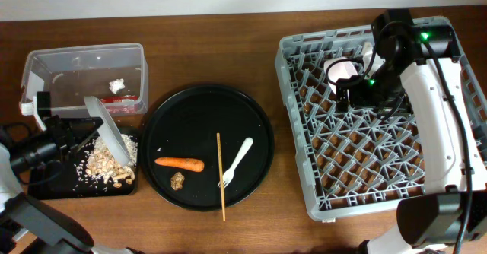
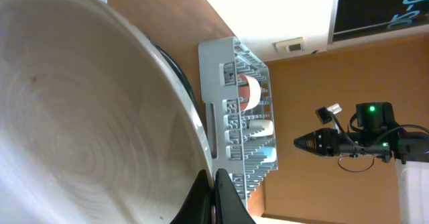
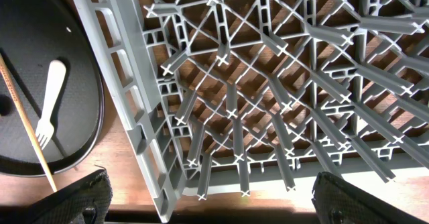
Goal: Sort waste into correct bins and load items into the dishwasher rack
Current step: 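Carry the emptied white plate back over the round tray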
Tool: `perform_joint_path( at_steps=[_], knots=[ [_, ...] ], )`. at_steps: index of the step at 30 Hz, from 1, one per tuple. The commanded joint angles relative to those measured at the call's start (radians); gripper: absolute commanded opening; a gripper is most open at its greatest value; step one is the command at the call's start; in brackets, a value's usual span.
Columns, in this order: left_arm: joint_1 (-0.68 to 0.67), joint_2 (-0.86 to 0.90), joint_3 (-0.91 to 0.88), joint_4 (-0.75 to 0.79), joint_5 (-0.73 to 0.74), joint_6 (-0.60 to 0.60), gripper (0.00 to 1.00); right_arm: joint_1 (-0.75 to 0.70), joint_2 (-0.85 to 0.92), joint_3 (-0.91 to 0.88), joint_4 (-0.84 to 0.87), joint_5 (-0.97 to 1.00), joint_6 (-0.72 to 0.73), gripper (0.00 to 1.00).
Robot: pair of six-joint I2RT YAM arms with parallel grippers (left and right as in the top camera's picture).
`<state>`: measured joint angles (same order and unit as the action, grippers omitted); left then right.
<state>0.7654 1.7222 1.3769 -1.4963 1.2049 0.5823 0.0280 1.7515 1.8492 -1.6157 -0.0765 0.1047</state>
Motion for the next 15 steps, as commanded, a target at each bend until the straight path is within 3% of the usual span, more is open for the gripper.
perform_joint_path(
  at_steps=[1,6,8,12,14,15],
  knots=[
    [0.006,-0.013,0.000,-0.002,0.031,0.006,0.00,0.005,0.005,-0.001,0.000,0.010,-0.001,0.99],
    [0.008,-0.017,0.000,-0.021,0.038,0.043,0.00,0.005,0.005,-0.001,0.001,0.010,-0.001,0.99],
    [0.008,-0.015,0.000,0.000,0.031,-0.006,0.00,0.005,0.005,-0.001,0.000,0.010,-0.001,0.99],
    [0.008,-0.020,0.000,-0.041,0.071,0.089,0.00,0.005,0.005,-0.001,-0.001,0.012,-0.001,0.99],
    [0.008,-0.017,0.000,0.002,0.018,-0.011,0.00,0.005,0.005,-0.001,0.000,0.022,-0.001,0.98],
    [0.008,-0.018,0.000,-0.015,0.023,0.016,0.00,0.005,0.005,-0.001,-0.001,0.025,-0.001,0.99]
  ],
)
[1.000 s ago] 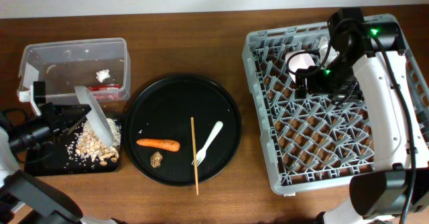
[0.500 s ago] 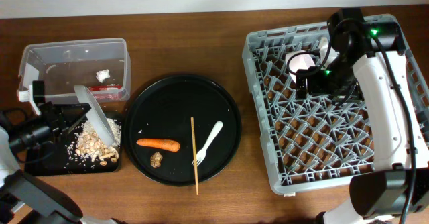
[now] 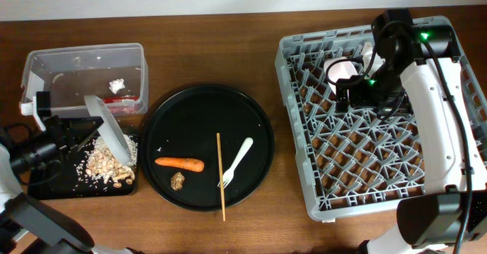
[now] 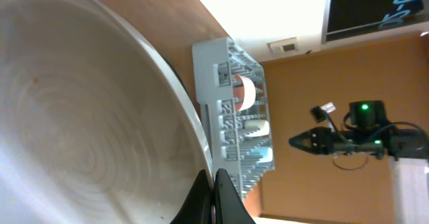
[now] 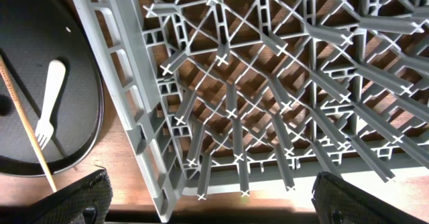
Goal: Sort waste into correct bins and load items into the dishwasher rack
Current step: 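Carry the emptied white plate back over the round tray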
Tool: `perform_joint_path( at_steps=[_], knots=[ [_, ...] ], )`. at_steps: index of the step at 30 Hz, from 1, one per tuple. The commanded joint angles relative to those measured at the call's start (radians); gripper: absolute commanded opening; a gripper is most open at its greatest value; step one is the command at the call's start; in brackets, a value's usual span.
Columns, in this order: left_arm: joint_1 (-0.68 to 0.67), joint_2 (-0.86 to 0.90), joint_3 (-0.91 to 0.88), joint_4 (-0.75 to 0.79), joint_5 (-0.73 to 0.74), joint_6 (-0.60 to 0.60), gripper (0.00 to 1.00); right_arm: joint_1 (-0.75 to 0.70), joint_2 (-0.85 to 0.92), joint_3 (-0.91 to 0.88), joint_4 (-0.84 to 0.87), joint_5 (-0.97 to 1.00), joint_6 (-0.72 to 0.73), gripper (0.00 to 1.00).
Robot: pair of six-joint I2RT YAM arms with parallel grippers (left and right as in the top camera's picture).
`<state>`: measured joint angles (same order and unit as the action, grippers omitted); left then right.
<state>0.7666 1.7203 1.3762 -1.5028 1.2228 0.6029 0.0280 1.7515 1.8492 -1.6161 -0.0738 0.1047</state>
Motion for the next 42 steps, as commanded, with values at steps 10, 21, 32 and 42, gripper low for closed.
perform_joint_path(
  at_steps=[10,21,32,42],
  knots=[
    [-0.182,-0.054,0.001,-0.076,0.011,0.119,0.00,0.005,0.005,-0.001,0.000,0.023,0.000,0.99],
    [-0.815,-0.065,0.001,0.360,-0.550,-0.381,0.00,0.005,0.005,-0.001,-0.001,0.021,0.000,0.99],
    [-1.247,0.058,0.000,0.563,-0.919,-0.588,0.02,0.005,0.005,-0.001,0.000,0.021,0.000,0.99],
    [-1.275,0.052,0.070,0.490,-0.943,-0.588,0.40,0.005,0.005,-0.001,0.000,0.021,0.000,0.99]
  ],
)
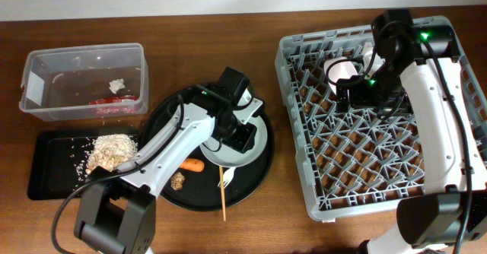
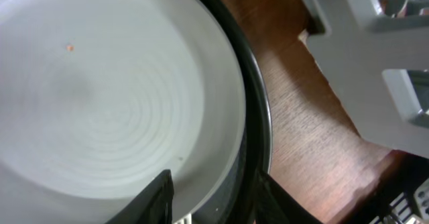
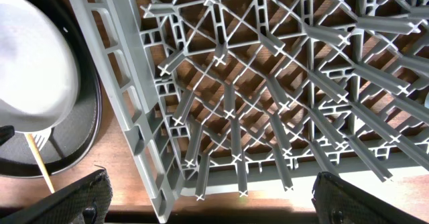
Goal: Sort waste into correct bins and load items into the dishwasher rack
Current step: 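Carry the emptied white plate back over the round tray, then reach the right gripper to the white plate and grasp its rim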
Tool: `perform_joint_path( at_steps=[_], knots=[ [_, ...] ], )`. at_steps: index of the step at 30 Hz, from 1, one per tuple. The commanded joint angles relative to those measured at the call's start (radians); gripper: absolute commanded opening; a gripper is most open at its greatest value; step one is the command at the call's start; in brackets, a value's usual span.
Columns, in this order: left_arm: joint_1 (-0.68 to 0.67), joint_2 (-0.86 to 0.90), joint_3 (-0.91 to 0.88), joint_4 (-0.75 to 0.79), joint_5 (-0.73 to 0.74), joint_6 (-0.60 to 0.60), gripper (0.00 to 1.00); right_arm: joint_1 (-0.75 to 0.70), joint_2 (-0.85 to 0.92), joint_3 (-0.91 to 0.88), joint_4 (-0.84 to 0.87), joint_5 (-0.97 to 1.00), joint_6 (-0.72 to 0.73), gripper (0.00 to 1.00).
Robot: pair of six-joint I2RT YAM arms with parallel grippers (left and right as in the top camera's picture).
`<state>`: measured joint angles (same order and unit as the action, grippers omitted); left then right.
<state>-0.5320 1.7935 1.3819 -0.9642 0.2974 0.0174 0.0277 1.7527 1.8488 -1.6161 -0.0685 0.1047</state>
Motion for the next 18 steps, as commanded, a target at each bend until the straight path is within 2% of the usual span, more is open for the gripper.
perform_joint_path(
  at_steps=[1,6,8,11,13,16,18],
  knots=[
    [0.040,-0.035,0.083,-0.074,-0.018,-0.003,0.40,0.005,0.004,0.000,0.000,0.016,0.000,0.99],
    [0.212,-0.165,0.137,-0.200,-0.018,-0.003,0.40,0.009,0.004,0.000,0.000,-0.057,-0.001,0.99],
    [0.322,-0.225,0.137,-0.251,-0.018,-0.003,0.41,0.035,0.004,0.000,0.012,-0.116,-0.001,0.99],
    [0.460,-0.270,0.137,-0.311,-0.018,-0.003,0.41,0.116,0.004,0.000,0.050,-0.163,0.000,0.99],
    [0.571,-0.282,0.137,-0.344,-0.017,-0.003,0.49,0.211,0.005,0.000,0.104,-0.163,0.005,0.99],
    [0.652,-0.281,0.137,-0.367,-0.017,-0.003,0.52,0.315,0.017,0.000,0.166,-0.154,0.009,0.99],
    [0.684,-0.281,0.137,-0.372,-0.007,-0.003,0.51,0.380,0.039,0.000,0.197,-0.122,0.068,0.99]
  ],
)
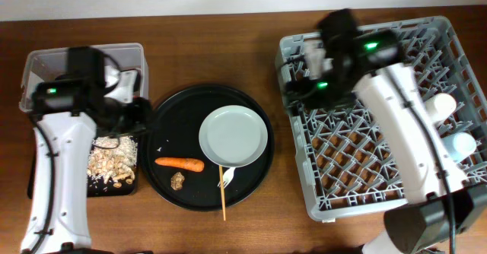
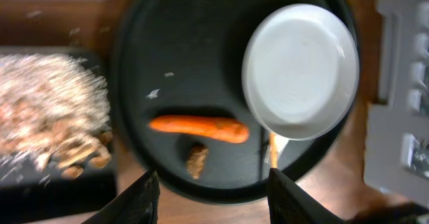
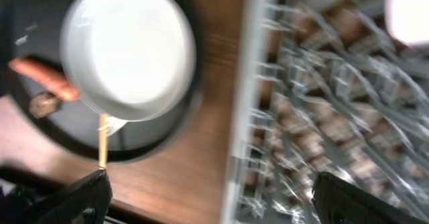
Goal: Sort waste into correct bins and load items into the dishwasher rack
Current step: 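Reach the right gripper to the white plate and grasp its rim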
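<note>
A white plate [image 1: 233, 136] lies flat on the round black tray [image 1: 163, 117], covering part of a white fork [image 1: 225, 180]. An orange carrot [image 1: 179, 163], a brown food lump [image 1: 177, 180] and a wooden chopstick [image 1: 221, 189] also lie on that tray. My left gripper [image 2: 211, 198] hangs open and empty at the tray's left edge, beside the clear bin [image 1: 84, 71]. The right gripper [image 3: 214, 200] is open and empty above the left rim of the grey dishwasher rack [image 1: 380, 170]. Its view shows the plate [image 3: 127, 49] and the carrot [image 3: 40, 76].
A black rectangular tray [image 1: 114, 187] with food scraps [image 1: 106, 163] sits at the front left. The clear bin holds a bit of red and white waste. Two white cups [image 1: 441, 106] lie in the rack's right side. Bare wood separates the round tray from the rack.
My left arm was stretched across the round tray with its gripper at the plate; now it is back by the clear bin, open. The right arm has moved from the rack's rear middle to its left rim.
At first my left gripper held the white plate tilted over the scraps tray at the far left, and the fork lay uncovered. Then the plate lay on the round tray over the fork with the gripper beside it. Now both grippers are open and clear of the plate.
</note>
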Tool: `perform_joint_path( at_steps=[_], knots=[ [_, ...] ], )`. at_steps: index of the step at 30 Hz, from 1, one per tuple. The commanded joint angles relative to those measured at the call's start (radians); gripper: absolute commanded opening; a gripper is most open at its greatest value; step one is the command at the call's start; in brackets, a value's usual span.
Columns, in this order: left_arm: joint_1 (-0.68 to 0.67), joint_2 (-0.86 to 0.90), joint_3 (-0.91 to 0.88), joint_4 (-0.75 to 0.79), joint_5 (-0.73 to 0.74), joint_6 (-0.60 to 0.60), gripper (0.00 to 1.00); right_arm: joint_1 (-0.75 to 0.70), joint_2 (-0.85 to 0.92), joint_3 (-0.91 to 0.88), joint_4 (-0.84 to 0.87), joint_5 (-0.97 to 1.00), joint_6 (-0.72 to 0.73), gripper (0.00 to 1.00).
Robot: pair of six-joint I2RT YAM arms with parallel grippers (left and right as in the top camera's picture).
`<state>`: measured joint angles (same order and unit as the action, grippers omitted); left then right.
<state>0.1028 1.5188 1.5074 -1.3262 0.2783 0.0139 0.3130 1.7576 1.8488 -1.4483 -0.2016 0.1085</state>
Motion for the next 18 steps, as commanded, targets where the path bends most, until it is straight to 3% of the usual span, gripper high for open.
perform_joint_path(
  at_steps=[1,9,18],
  knots=[
    [0.062,-0.006,0.012,-0.011,0.017,0.001,0.51,0.119,0.046,0.000,0.037,0.035,0.106,0.99],
    [0.070,-0.006,0.012,-0.003,0.016,0.001,0.52,0.267,0.281,0.000,0.064,0.056,0.368,0.97],
    [0.070,-0.006,0.012,-0.003,0.016,0.001,0.52,0.274,0.455,-0.001,0.076,0.056,0.547,0.96]
  ],
)
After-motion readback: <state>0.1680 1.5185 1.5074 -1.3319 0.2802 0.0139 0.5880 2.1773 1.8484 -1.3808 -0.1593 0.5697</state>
